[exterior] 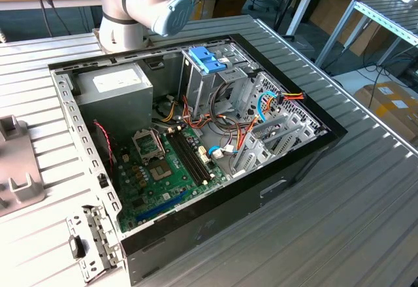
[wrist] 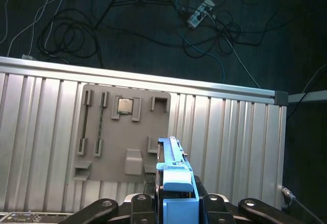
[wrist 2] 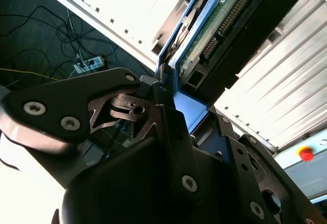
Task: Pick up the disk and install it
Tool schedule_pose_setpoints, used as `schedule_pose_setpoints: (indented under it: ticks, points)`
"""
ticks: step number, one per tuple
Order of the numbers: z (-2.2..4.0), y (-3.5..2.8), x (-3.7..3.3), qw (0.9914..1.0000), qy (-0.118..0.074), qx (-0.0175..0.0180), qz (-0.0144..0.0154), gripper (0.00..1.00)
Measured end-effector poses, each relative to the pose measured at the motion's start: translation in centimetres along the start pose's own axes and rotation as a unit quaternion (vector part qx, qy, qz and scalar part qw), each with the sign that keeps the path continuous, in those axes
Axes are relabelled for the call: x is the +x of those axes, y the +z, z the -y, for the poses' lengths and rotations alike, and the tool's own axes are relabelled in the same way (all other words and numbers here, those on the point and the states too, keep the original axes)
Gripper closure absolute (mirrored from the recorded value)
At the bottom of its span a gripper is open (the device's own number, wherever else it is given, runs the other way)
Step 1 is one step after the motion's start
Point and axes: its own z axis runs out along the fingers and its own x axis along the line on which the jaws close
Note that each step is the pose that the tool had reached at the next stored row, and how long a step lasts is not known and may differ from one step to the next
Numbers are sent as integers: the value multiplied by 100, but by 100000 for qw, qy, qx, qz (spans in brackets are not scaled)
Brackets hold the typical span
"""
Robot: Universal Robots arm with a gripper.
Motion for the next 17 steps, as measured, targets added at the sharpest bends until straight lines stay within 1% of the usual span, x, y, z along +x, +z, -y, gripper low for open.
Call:
schedule_pose_setpoints:
  ticks: [5, 17]
  points:
    - [29, -2, 3, 100000, 1, -3, -1, 63]
    - [72, -6, 10, 100000, 2, -3, -3, 63]
